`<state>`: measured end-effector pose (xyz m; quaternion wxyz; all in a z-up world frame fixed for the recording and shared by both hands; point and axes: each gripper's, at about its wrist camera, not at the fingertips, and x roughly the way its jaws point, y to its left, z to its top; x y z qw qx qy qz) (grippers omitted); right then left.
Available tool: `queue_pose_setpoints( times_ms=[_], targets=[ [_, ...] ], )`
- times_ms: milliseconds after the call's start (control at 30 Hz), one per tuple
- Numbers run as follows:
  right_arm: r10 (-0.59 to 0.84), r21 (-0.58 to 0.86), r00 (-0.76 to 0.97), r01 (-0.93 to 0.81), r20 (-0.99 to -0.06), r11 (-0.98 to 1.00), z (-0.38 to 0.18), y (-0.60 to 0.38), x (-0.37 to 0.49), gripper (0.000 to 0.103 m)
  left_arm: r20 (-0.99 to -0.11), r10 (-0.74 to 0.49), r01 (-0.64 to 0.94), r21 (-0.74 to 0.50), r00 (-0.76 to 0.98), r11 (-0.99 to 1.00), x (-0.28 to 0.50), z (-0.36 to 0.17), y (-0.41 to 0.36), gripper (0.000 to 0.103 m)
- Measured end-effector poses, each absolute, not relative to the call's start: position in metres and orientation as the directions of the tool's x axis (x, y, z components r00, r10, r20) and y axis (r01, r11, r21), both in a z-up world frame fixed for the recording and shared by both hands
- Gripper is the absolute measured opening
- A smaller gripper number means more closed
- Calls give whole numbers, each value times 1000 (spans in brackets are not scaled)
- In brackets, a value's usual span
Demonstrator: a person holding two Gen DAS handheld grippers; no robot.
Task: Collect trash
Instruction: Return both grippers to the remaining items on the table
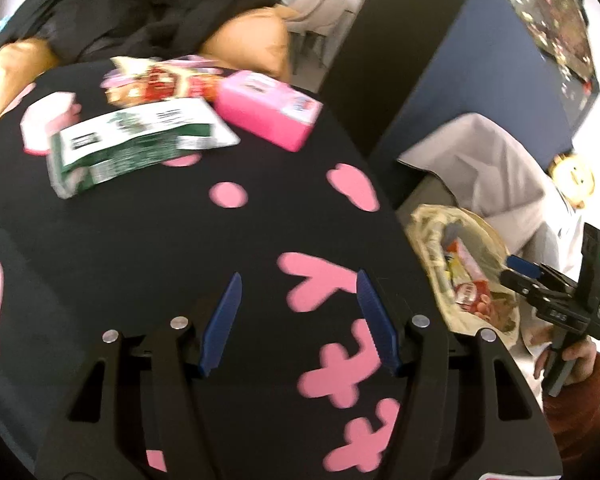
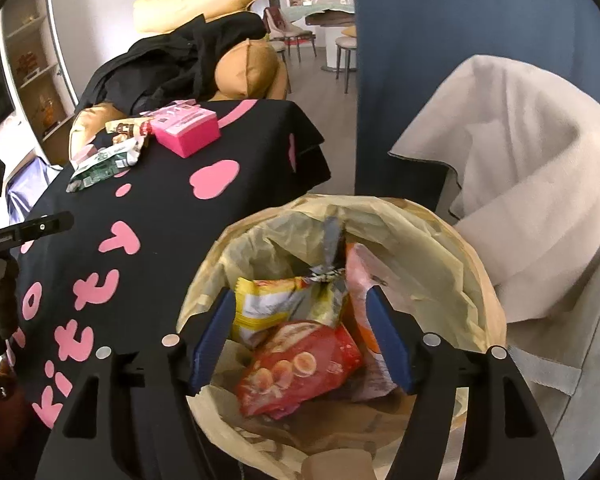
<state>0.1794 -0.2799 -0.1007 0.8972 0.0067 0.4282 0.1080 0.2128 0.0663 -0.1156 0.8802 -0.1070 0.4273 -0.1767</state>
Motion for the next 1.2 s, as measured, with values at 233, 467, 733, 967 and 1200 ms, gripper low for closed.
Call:
queue_pose_setpoints(
  times_ms=[233,467,733,967,1200],
  targets=[
    [262,93,645,-284,-717,954,-74,-239,181,64,-692,-323,124,-322,646,938,212,-116,121,57],
    [350,151,635,-346,-689,926,-70,-192,211,64,-663,-253,113,-247,705,962,233,-104,164,57],
    [343,90,704,-371,-622,924,-69,-135,270,64,-589,-309,334,-70,747,940,304,-59,167,57],
    [338,99,696,-360,-633,928,-57,-112,332,64,-660,-264,368,19,703,930,400,-57,165,57],
    [311,87,711,-334,-631,939,-50,-102,379,64,-799,-212,332,-17,563,943,495,-82,187,43]
  ],
)
